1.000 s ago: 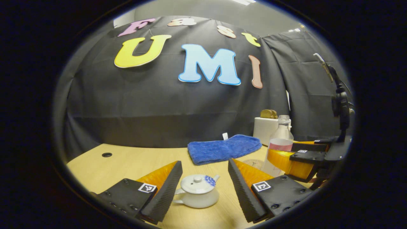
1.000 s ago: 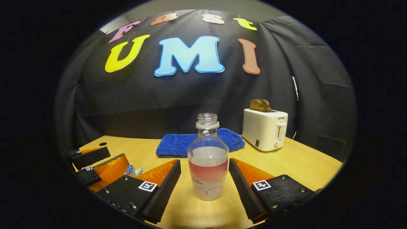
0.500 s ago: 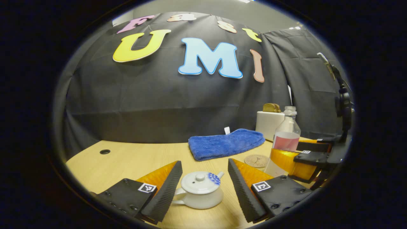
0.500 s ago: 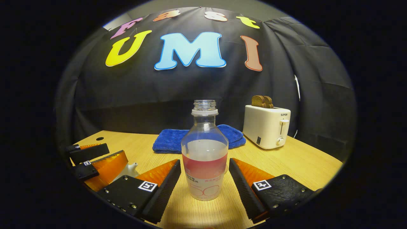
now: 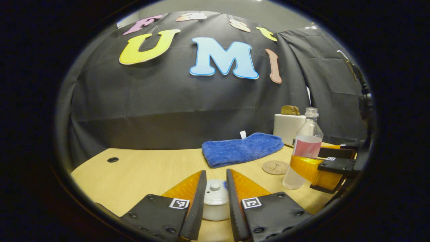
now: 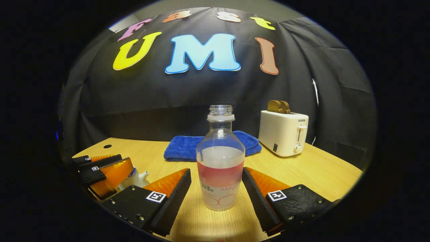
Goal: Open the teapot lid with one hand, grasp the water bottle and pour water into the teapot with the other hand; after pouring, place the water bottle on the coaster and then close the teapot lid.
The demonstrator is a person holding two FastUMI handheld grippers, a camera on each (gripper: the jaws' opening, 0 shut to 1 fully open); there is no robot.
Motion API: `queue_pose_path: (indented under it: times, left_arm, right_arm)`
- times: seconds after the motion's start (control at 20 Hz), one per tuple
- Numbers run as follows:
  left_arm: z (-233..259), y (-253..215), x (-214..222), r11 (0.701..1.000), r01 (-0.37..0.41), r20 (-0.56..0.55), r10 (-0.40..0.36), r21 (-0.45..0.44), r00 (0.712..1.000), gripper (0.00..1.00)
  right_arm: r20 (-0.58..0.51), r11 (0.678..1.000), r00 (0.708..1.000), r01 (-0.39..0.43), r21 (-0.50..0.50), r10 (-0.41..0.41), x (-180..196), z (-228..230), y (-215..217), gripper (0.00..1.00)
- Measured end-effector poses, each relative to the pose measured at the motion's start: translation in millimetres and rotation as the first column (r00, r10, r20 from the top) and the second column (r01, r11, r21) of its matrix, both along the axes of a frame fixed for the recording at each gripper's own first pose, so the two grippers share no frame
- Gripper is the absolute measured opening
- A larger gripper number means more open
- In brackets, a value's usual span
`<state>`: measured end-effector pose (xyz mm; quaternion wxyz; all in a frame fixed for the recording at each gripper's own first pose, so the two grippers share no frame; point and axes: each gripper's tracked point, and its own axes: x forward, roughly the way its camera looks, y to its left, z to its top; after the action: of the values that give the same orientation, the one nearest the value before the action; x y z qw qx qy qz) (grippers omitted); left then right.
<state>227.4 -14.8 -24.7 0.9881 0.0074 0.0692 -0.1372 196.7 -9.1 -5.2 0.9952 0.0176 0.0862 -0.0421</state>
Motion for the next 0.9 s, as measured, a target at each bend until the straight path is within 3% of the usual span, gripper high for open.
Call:
queue_pose_path:
  times: [0.3,0.4,0.65,0.9]
  left_arm:
    - [-0.8,5.1,-1.2,0.998,-0.017,-0.002,0.017,0.060,1.000,0.41]
    - [-0.1,2.2,1.1,0.998,-0.029,-0.001,0.029,0.052,1.000,0.21]
    - [0.5,3.9,0.3,0.999,-0.032,0.003,0.032,0.010,0.999,0.15]
    - [5.5,7.5,-1.2,0.998,-0.034,0.021,0.035,-0.053,0.999,0.17]
  right_arm:
    - [-0.042,0.999,0.999,0.011,0.048,-0.009,3.2,-12.7,-5.1,0.94]
    - [-0.046,0.999,0.999,0.013,0.045,-0.011,3.2,-13.3,-5.1,0.94]
    - [-0.048,0.999,0.999,0.011,0.035,-0.009,3.7,-14.8,-3.8,0.94]
    - [-0.061,0.999,0.998,0.010,0.053,-0.007,4.7,-19.4,-5.1,0.94]
